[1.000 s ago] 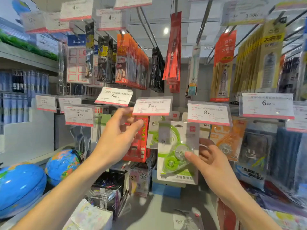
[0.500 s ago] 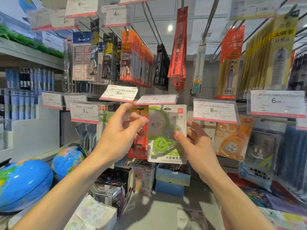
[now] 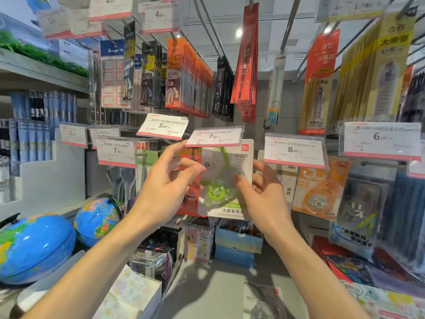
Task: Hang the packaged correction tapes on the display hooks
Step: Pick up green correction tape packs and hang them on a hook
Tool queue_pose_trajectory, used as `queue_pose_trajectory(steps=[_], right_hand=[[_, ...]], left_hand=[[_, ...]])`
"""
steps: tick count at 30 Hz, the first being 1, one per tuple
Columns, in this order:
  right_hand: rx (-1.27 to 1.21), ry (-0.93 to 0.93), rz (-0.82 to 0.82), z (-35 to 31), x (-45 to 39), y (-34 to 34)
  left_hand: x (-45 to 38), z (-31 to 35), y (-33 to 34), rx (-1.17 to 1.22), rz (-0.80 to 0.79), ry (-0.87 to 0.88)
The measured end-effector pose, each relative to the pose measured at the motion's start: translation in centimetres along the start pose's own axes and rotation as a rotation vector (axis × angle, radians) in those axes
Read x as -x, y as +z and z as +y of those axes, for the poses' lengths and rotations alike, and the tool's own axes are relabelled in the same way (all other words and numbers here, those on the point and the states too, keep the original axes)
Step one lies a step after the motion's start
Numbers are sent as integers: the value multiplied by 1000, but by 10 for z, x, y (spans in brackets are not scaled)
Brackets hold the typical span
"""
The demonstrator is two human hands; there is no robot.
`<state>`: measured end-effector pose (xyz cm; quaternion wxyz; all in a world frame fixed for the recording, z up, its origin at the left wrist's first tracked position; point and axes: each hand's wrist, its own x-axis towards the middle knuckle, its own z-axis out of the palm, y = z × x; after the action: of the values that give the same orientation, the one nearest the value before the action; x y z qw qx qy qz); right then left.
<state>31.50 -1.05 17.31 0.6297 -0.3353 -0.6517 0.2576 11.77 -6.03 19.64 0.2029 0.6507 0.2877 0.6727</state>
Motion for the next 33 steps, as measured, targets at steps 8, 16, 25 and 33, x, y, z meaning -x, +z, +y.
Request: queue_pose_trajectory(steps=[8,16,25,33], right_hand=[[22,43,-8,2,-1,7],[18,-58,82,12,7,15],[146,-156,175,34,6,29],[263,-178,282,31,14,27]], left_hand=[[-1,0,0,-27,27,-16],[6,-33,9,-18,-18,-38],[-5,-101,32,-270,35,-38],[-16,-110,34,-92,-60,69]])
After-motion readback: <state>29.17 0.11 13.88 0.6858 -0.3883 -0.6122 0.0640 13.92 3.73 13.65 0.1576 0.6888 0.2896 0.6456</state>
